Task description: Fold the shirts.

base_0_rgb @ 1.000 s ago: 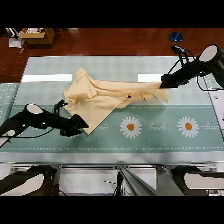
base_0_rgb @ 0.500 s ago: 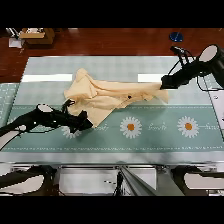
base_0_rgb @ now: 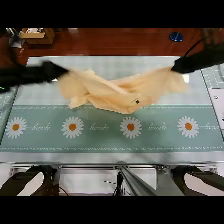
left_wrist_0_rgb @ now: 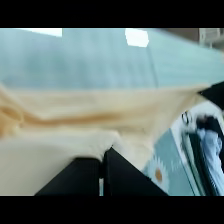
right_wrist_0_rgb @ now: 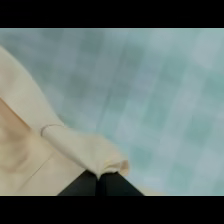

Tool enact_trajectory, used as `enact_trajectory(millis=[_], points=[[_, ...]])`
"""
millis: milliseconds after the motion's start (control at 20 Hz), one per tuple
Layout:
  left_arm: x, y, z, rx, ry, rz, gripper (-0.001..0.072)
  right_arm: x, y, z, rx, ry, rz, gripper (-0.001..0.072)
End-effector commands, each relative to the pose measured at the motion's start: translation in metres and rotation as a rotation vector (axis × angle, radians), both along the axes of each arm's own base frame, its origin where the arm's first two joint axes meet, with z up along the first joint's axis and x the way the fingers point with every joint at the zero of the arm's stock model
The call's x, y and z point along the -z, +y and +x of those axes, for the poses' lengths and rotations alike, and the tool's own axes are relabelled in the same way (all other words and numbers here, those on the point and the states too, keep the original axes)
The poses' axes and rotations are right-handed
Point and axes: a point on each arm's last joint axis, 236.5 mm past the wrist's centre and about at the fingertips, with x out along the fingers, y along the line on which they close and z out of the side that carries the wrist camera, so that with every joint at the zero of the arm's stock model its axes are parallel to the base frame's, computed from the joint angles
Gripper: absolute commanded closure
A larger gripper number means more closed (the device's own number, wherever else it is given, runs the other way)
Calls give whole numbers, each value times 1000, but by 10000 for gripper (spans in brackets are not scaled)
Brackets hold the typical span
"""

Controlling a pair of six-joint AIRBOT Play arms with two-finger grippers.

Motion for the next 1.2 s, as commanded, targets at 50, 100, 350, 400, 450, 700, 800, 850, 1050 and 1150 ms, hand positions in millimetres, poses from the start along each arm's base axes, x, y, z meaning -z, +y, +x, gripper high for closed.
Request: enact_trajectory(millis=[50,100,350,400,450,700,800,850,1050,1150], points=[[-244,45,-108,-246,-679,153,685,-220,-10,-48,89,-646,42,681],[-277,46,-134,-294,-782,202,685,-269,-12,-74,114,-786,67,682],[-348,32,-230,-457,-1012,386,685,-382,-38,-201,231,-1119,72,682],[-346,28,-242,-464,-998,403,685,-389,-43,-219,254,-1140,71,681],[-337,23,-251,-458,-960,410,685,-393,-48,-237,275,-1152,67,682],[-262,9,-265,-375,-667,472,685,-365,-63,-276,339,-1051,22,682],[-243,8,-267,-358,-580,470,684,-338,-73,-274,371,-940,-30,682],[-237,9,-266,-352,-553,475,685,-323,-80,-268,389,-877,-66,683],[-180,30,-225,-298,-302,446,685,-225,-99,-204,369,-427,-250,683],[-131,47,-191,-250,-143,420,684,-172,-80,-149,267,-214,-240,683]])
